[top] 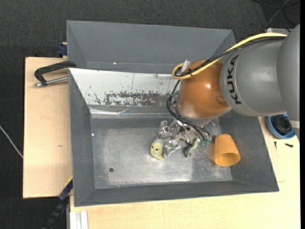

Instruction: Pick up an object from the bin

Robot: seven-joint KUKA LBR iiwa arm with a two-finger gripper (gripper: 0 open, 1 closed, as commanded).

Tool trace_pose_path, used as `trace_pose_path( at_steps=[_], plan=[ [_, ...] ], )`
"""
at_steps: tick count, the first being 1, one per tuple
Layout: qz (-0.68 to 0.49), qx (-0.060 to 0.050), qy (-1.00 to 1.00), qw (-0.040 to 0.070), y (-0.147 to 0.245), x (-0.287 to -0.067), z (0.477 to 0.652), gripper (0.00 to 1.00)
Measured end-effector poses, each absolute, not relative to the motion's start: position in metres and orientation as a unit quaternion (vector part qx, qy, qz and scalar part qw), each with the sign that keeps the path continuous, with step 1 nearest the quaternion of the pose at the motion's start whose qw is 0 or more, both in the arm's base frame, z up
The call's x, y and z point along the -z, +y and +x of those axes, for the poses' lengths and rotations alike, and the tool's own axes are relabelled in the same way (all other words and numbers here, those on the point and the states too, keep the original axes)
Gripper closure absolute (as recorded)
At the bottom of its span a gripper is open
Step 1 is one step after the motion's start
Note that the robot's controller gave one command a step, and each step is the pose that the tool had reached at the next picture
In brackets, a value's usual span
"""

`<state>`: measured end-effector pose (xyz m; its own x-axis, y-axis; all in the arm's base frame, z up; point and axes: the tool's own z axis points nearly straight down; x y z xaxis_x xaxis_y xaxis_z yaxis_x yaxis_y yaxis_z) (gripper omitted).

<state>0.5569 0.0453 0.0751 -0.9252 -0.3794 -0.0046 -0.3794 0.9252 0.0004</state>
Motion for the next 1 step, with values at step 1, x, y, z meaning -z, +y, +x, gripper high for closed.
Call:
trace_pose_path(
  at_steps=[1],
  plan=[
    [-0.248, 0.001, 0.969, 0.008, 0.0516, -0.2276, 0.5725, 1.00]
  ],
)
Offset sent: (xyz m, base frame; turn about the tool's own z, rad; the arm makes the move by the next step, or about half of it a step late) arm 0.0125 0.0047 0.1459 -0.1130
